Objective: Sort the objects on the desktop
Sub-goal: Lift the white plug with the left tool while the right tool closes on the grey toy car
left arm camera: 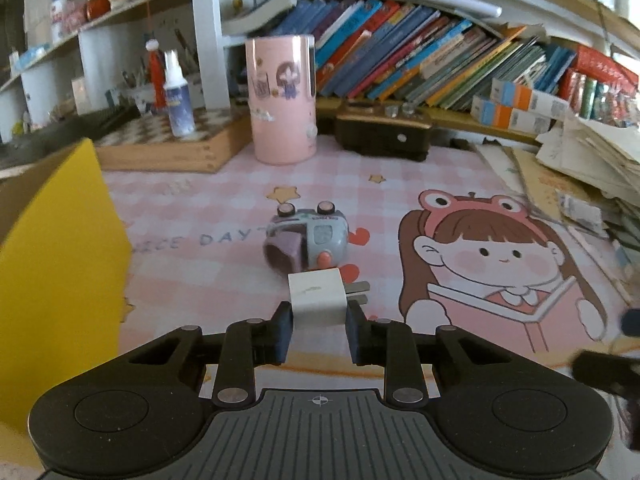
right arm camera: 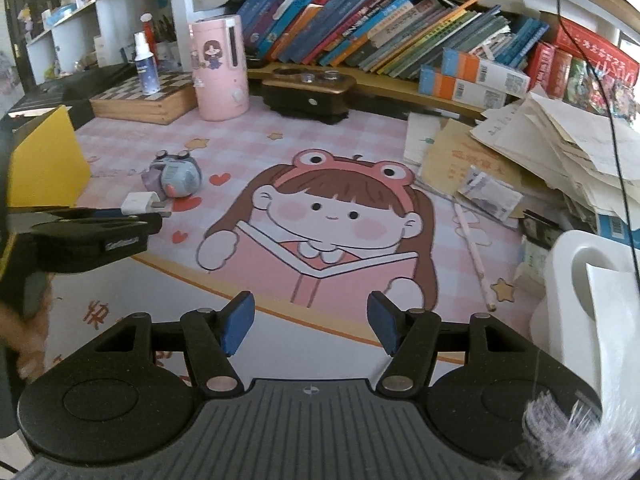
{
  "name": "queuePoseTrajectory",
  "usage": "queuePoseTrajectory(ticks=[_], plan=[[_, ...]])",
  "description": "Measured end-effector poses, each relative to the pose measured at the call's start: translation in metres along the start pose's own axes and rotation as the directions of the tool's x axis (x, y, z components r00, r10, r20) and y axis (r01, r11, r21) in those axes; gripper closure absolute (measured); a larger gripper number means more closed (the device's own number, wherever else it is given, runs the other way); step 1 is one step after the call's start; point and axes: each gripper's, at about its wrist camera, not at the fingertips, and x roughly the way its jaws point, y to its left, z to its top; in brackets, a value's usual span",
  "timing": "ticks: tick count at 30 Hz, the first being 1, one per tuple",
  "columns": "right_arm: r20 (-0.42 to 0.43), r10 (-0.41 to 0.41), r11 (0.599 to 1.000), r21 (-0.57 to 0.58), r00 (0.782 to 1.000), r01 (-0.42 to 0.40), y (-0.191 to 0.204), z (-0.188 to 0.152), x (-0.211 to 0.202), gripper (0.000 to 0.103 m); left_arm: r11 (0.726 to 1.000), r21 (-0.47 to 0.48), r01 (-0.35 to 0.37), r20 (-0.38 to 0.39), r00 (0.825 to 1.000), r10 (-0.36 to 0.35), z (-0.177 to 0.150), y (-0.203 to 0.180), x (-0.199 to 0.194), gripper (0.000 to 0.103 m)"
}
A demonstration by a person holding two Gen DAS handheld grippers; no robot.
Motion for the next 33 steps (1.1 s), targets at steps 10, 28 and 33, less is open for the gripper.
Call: queuePoseTrajectory(ticks=[10,28,33], plan=[[0.021,0.089,0.994,-0.059,0.996,-0.088,0.027,0.008,0.006,0.043,0.999,-0.019,-0.028,0.028,0.999,0.028,-0.019,0.017,-0.069,0.077],[0.035,0.205,0.951,-0.243,0.978,-0.191,0.075,0.048,0.079,0.025,0.970,-0.143,-0.196,-0.001,0.980,0.198,-0.047,0.054,-0.134,0.077],[0.028,0.239,0.929,-0.297,0.971,-0.220,0.093,0.057,0.100,0.021,0.956,-0.165,-0.241,-0.009,0.970,0.243,-0.051,0.061,-0.142,0.077]])
